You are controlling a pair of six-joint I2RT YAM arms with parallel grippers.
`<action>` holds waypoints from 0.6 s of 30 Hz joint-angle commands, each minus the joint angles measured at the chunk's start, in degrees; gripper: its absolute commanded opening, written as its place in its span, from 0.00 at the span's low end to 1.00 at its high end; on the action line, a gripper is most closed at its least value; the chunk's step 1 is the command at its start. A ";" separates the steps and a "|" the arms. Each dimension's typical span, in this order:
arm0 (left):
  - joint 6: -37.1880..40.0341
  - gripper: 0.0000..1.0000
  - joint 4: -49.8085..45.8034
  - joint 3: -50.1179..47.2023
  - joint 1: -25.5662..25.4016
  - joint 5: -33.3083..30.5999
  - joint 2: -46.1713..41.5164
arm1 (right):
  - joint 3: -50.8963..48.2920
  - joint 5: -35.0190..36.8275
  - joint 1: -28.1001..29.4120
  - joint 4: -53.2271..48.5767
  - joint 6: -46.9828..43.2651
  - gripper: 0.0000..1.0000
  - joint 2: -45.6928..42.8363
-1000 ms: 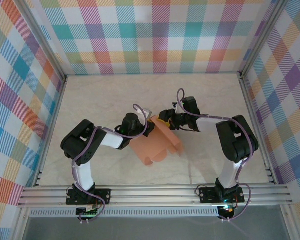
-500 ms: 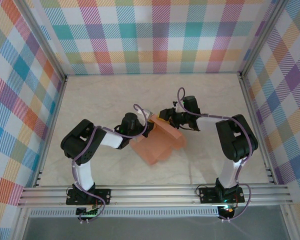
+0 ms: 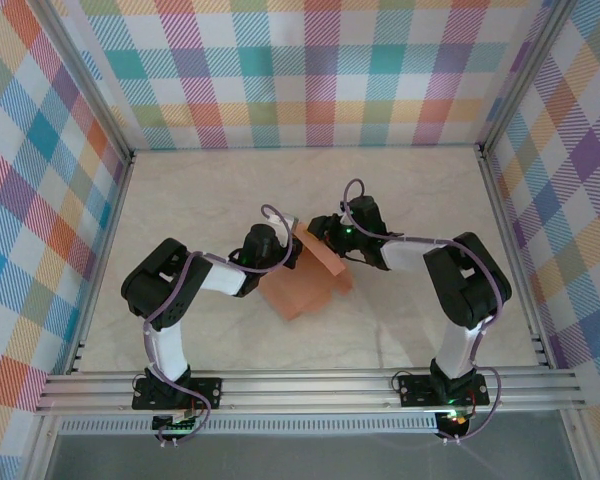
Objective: Fold the paper box
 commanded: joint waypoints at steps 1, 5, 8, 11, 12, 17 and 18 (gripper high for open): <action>0.46 0.00 -2.35 1.48 -0.96 -2.78 -0.20 | -1.61 -4.12 3.97 -2.82 2.89 0.38 -0.51; 3.16 0.00 -2.56 0.67 -0.89 -2.08 -0.52 | -1.25 -5.89 1.30 -5.85 -1.92 0.44 -1.65; 4.63 0.00 -2.12 0.15 -0.87 -0.86 -0.54 | -0.98 -7.66 -0.79 -7.74 -6.15 0.50 -2.22; 5.91 0.03 -1.72 -0.60 -0.87 0.05 -0.71 | -0.98 -9.48 -2.71 -9.64 -9.74 0.54 -2.89; 6.18 0.04 -1.15 -1.02 -0.91 0.10 -0.77 | -1.09 -9.80 -3.34 -10.09 -10.71 0.55 -3.31; 7.08 0.11 -1.44 -0.94 -0.87 -0.04 -0.21 | 0.11 -11.95 -4.02 -13.12 -15.14 0.57 -2.56; 7.15 0.12 -1.34 -0.85 -0.85 0.23 -0.01 | 0.25 -12.76 -4.01 -13.03 -15.21 0.57 -1.98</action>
